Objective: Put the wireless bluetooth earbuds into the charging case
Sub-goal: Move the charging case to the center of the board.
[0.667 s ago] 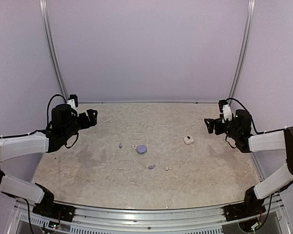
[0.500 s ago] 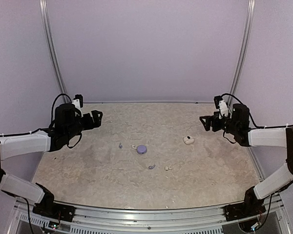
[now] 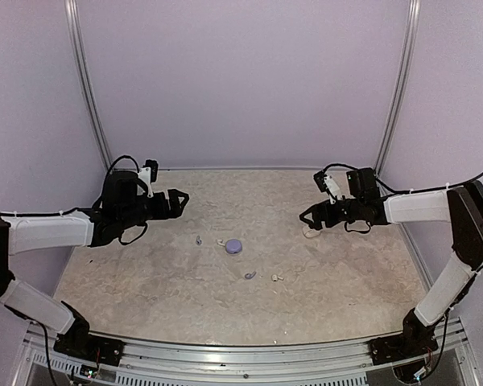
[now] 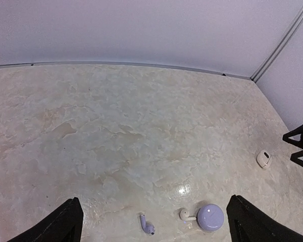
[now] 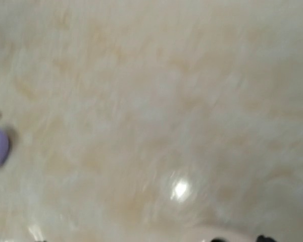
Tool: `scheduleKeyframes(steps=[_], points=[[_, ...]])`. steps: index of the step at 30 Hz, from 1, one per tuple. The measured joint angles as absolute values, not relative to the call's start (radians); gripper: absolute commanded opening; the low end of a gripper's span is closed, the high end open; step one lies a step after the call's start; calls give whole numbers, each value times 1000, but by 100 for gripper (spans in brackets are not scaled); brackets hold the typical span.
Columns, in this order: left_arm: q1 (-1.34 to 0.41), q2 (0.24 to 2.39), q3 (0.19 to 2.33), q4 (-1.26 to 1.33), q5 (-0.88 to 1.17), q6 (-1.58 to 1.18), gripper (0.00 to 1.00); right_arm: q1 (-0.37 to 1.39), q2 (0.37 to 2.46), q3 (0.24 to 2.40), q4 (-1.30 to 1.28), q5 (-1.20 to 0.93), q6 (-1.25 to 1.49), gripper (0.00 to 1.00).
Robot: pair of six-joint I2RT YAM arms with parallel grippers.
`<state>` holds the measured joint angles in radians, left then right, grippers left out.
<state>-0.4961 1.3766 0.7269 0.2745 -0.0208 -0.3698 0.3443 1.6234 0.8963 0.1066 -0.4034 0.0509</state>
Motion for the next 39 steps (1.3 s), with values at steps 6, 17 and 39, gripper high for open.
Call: scheduleKeyframes(steps=[6,17,39], points=[[-508,1394,741,265,12,-368,99,373,1720,931,3,-400,51,85],[-520,1408,751,252,20,-358,99,397,1782,966,-40,-318,50,84],[-527,1413,775,251,14,-338,99,400,1833,977,-72,-102,62,91]])
